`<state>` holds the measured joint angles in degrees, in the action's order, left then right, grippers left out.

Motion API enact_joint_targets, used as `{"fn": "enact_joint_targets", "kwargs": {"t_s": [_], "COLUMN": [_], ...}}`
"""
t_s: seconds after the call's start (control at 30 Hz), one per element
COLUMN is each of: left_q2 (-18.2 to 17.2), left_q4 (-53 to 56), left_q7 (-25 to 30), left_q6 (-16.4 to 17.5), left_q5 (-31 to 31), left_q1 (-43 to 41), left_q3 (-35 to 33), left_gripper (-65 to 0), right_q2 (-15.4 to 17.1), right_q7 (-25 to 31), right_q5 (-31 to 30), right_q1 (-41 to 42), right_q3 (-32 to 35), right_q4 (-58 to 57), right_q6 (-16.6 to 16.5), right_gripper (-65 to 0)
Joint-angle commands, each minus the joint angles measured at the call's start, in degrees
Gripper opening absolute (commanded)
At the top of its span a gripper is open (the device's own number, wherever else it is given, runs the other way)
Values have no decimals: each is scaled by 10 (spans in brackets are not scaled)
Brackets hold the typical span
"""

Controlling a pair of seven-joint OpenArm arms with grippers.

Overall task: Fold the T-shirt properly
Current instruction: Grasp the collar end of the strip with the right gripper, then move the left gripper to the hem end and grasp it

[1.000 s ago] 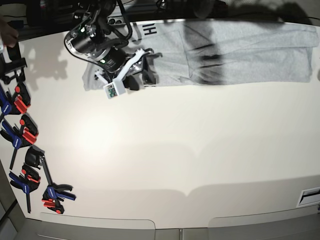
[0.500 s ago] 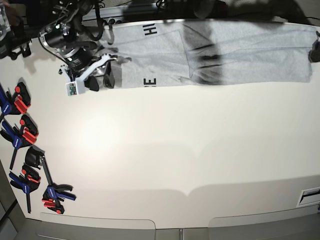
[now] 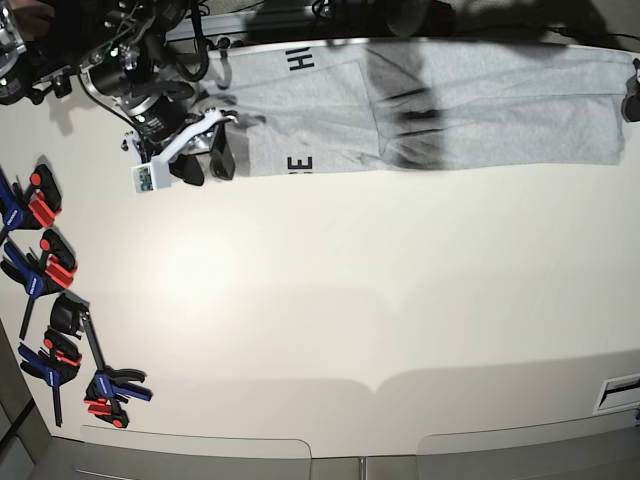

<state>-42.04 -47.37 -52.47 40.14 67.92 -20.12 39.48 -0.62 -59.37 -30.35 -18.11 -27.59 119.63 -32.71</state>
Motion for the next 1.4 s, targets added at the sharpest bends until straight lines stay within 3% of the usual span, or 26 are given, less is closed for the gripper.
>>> {"fn": "enact_joint_targets", "kwargs": {"t_s": [0.0,0.13,0.3,0.67,0.73,0.87,0.97,1.03,1.17,1.37], "left_q2": [-3,27,54,55,56,56,55,55,55,60], "left_q4": [-5,-5,-6,-6,-6,-6,-6,-6,-19,-112], "left_q7": [-17,-59,-64,-90,-90,-89,-73,-57,-63,-168], "left_q6": [-1,-1,-1,-1,-1,-1,-1,-1,-1,-1], "left_q5": [7,56,71,71,71,72,72,79,147,171], "left_q1": [-1,-1,0,0,0,0,0,0,0,-1], "left_q3": [3,3,3,2,2,2,2,2,2,2], "left_gripper": [-321,-321,-322,-331,-362,-517,-575,-650,-650,-650], "right_q2": [3,3,3,3,3,3,3,3,3,3], "right_q7": [15,15,16,24,26,26,27,28,28,28], "right_q5": [-15,-16,-16,-16,-16,-16,-16,-16,-16,-7], "right_q1": [3,3,3,3,3,3,3,3,3,3], "right_q3": [-1,-1,-1,-1,-1,-1,-1,-1,-1,-1], "right_q4": [8,8,8,8,8,8,8,8,8,8], "right_q6": [2,2,2,2,2,2,2,2,2,2], "right_gripper": [-370,-370,-370,-370,-370,-370,-370,-370,-370,-370]}}
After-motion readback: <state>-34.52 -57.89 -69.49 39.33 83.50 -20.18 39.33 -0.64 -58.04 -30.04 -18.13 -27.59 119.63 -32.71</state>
